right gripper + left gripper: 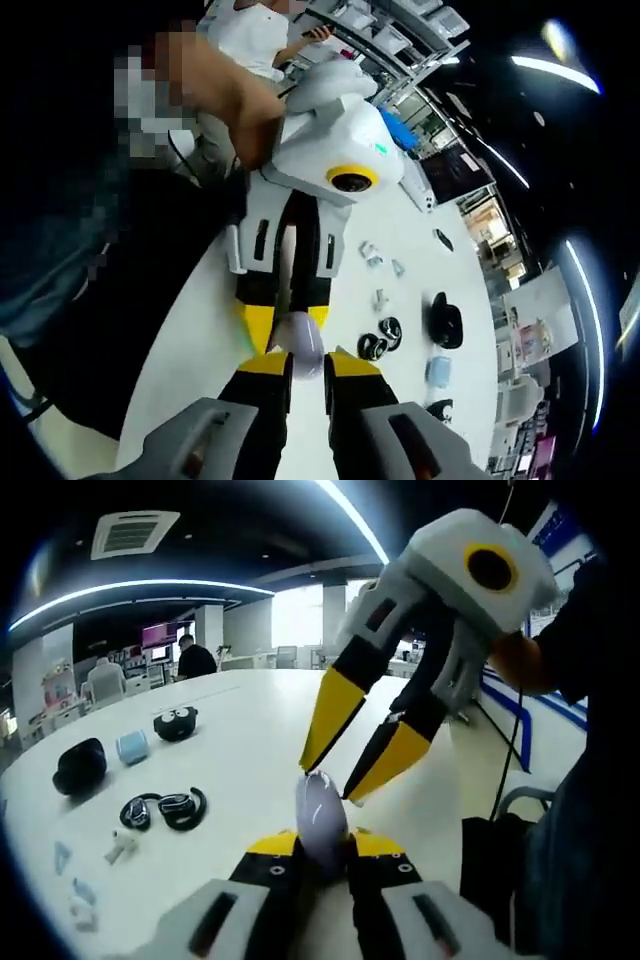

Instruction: Pick up the earbuds from the table and place the earbuds into the earbud case

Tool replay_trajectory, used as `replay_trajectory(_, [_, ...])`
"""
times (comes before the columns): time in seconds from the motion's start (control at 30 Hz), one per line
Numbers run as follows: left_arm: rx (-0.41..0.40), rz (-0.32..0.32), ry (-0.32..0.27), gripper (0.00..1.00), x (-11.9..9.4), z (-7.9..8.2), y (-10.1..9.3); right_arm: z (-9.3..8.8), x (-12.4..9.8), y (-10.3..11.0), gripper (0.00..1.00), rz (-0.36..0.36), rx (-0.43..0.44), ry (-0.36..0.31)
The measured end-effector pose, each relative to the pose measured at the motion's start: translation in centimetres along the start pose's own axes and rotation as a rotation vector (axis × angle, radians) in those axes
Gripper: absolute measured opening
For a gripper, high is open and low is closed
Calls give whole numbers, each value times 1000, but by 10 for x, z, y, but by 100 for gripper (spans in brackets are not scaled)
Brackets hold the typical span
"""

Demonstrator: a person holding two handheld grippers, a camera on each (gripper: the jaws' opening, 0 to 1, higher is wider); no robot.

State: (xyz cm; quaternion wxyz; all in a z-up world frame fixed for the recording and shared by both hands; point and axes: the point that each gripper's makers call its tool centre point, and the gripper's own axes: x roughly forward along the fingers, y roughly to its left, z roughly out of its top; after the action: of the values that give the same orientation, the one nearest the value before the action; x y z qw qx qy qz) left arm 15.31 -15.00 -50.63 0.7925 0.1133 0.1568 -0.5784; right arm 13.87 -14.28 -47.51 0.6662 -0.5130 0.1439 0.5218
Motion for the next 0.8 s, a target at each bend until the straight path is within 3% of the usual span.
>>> replay_trajectory(0.13, [4,-1,4,20,-2,0,0,-2,1,1,14,2,20,-7])
replay_trajectory(0.43, [28,-18,10,19,-3,0,-1,-10,1,-7,25,73,292,-169])
replay_trajectory(0.57, [42,-31,17,19,-2,0,-1,-15,5,-8,23,118,355,-229])
replay_trajectory(0.8, [67,-57,35,19,-2,-1,0,-9,15,-3,22,205,461,-315])
